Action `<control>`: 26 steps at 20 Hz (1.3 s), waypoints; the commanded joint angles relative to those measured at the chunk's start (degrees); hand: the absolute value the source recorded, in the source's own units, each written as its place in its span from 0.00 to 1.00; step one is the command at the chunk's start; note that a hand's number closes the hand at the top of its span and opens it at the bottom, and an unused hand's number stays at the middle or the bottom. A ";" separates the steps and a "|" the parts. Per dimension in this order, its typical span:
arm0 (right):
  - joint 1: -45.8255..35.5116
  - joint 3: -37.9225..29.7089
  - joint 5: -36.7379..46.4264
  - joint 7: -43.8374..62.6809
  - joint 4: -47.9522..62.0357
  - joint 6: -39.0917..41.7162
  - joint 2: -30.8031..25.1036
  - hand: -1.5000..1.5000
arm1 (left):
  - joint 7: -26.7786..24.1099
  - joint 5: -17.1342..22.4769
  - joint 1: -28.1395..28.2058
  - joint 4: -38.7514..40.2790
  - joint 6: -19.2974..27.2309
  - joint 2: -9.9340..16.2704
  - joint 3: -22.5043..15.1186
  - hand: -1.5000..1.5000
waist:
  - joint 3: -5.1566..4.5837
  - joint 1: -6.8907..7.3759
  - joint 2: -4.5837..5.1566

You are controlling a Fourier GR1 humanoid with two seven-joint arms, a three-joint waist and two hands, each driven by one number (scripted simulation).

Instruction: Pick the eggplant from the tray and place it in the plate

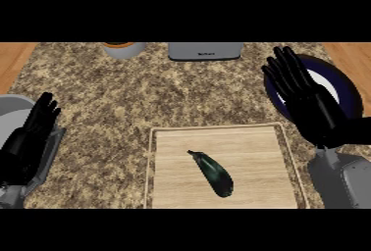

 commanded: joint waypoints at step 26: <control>-23.72 23.03 38.25 -37.51 45.35 35.11 -10.93 0.00 | 2.20 -2.78 -8.41 14.56 -5.28 -7.80 -1.76 0.50 | 0.20 3.20 1.79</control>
